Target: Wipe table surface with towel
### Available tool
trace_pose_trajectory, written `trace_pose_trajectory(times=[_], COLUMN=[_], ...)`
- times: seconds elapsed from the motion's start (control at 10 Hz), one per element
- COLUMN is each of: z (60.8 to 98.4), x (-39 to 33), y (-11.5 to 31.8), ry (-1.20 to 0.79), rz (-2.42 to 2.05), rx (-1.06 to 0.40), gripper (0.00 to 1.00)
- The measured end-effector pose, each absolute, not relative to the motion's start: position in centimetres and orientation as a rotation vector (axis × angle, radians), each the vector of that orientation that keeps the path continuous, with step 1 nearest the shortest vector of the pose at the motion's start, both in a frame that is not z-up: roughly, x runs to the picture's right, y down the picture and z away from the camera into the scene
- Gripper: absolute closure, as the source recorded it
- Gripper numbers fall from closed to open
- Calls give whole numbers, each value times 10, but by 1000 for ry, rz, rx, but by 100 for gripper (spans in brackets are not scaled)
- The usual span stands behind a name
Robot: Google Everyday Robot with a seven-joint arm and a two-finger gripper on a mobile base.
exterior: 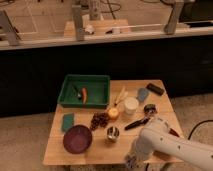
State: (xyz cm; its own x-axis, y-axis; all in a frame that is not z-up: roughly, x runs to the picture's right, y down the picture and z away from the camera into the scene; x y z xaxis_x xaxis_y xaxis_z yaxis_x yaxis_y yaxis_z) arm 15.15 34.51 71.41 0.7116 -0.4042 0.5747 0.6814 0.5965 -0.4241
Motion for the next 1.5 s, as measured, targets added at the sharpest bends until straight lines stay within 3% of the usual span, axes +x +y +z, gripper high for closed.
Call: trace_pose_trajectory(times=[0.6, 1.1, 1.5], z=[746, 763, 745], x=[173, 110, 81], y=[313, 302, 320], ry=[-349, -383, -450], rz=[-566, -617, -697], rx=[-650, -640, -648], gripper=[100, 100, 100])
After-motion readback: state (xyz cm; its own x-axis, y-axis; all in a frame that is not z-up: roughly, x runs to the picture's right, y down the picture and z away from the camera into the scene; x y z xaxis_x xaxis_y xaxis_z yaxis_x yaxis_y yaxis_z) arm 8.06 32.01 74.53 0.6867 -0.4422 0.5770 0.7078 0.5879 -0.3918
